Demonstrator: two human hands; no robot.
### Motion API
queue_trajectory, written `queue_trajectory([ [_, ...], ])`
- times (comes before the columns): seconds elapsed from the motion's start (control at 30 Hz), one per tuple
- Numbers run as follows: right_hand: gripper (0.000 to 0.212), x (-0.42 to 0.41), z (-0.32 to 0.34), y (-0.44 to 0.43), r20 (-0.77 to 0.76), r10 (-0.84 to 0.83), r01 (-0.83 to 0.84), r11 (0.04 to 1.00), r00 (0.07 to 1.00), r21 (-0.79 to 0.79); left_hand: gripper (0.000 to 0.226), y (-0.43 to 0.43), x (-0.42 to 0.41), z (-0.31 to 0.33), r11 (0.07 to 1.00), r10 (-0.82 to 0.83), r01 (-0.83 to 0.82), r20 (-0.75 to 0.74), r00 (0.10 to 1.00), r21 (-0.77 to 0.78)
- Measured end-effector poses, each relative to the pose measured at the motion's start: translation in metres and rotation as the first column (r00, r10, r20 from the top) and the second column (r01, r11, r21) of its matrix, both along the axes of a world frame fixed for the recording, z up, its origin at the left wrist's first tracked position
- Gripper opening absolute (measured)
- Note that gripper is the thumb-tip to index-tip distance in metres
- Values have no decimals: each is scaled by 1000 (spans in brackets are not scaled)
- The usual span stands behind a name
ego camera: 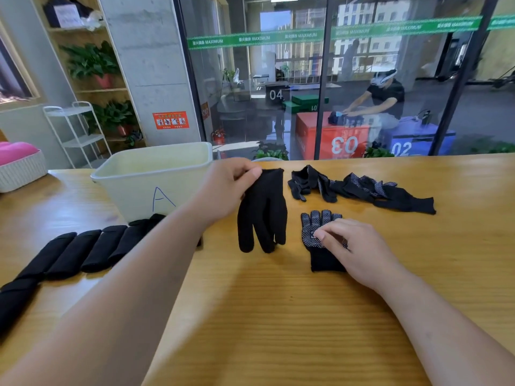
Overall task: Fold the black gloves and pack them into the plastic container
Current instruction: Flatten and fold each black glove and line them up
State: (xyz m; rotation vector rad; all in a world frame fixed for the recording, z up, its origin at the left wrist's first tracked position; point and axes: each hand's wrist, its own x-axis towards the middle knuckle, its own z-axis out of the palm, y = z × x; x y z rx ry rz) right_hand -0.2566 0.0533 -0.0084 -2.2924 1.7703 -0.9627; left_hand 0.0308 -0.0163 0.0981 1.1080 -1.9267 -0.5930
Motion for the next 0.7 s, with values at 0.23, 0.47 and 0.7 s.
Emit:
queue_trajectory([
  [0.23,38,-2,-7,-3,66,-26,27,1000,997,-13,14,-20,-3,29,925,267,-270,-48,963,-267],
  [0.47,22,-1,-5,-3,77,-38,42,998,996,-48,11,12,-4,-26,937,77,-5,194,978,-349],
  [0.7,27,8,-6,-5,47,-28,30,999,998,-41,31,32,5,-108,966,-167,236,452,876,-100],
])
